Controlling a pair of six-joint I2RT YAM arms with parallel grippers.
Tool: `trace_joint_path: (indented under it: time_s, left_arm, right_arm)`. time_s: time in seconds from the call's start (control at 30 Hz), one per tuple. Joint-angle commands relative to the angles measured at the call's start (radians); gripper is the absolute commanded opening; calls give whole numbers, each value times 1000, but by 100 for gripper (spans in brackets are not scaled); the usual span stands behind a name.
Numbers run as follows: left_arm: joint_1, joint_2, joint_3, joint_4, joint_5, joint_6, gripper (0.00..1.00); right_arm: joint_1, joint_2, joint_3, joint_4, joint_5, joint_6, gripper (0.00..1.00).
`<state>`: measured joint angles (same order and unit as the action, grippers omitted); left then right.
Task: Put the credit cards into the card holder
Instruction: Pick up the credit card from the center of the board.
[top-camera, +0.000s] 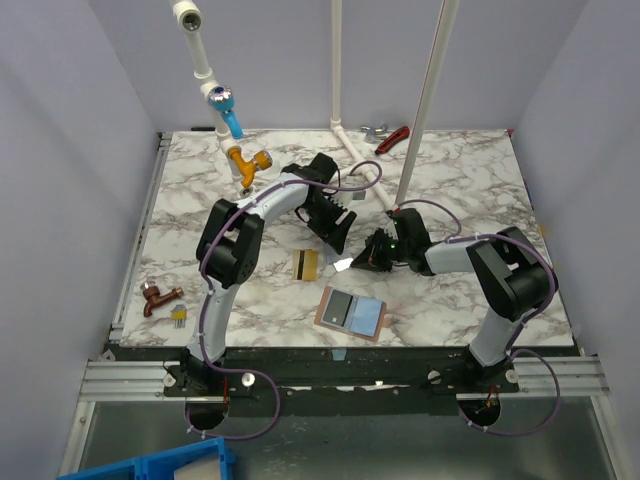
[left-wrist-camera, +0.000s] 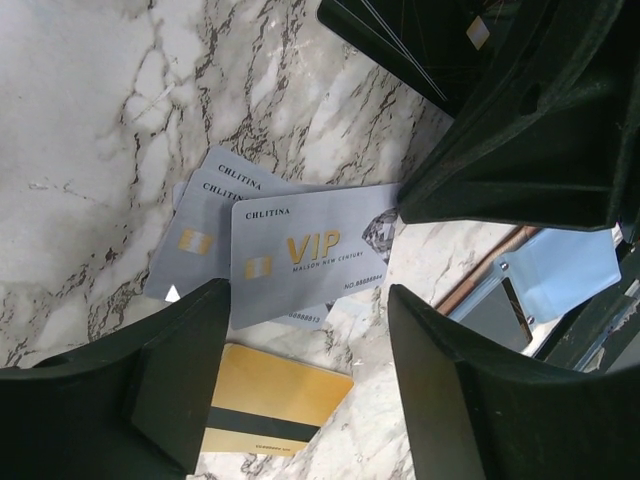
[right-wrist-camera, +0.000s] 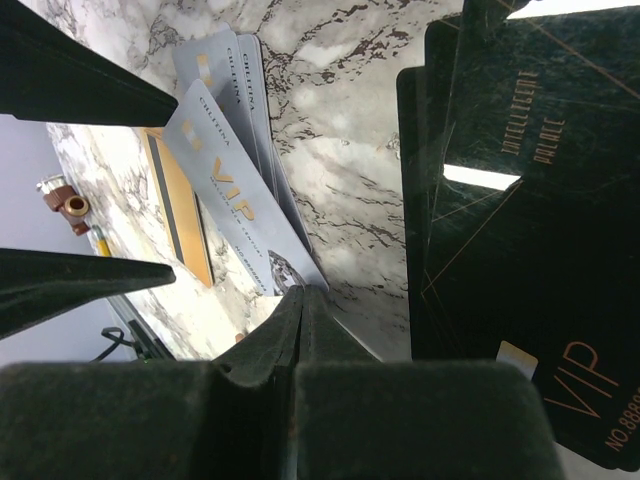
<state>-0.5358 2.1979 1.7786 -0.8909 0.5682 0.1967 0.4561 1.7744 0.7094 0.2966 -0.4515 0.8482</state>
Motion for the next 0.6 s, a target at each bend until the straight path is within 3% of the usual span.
trace_joint_path:
  time_s: [0.0, 0.23, 0.57]
  left_arm:
    - [7, 13, 29, -32, 74, 18, 62]
    - [10, -8, 15, -31, 88, 14, 47]
    - [31, -14, 28, -36, 156, 2, 40]
  right_arm:
    - [-7, 39, -33, -44, 16, -8, 1]
    - [-7, 41, -34, -39, 18, -7, 1]
    - [-7, 30, -47, -24, 8, -5, 1]
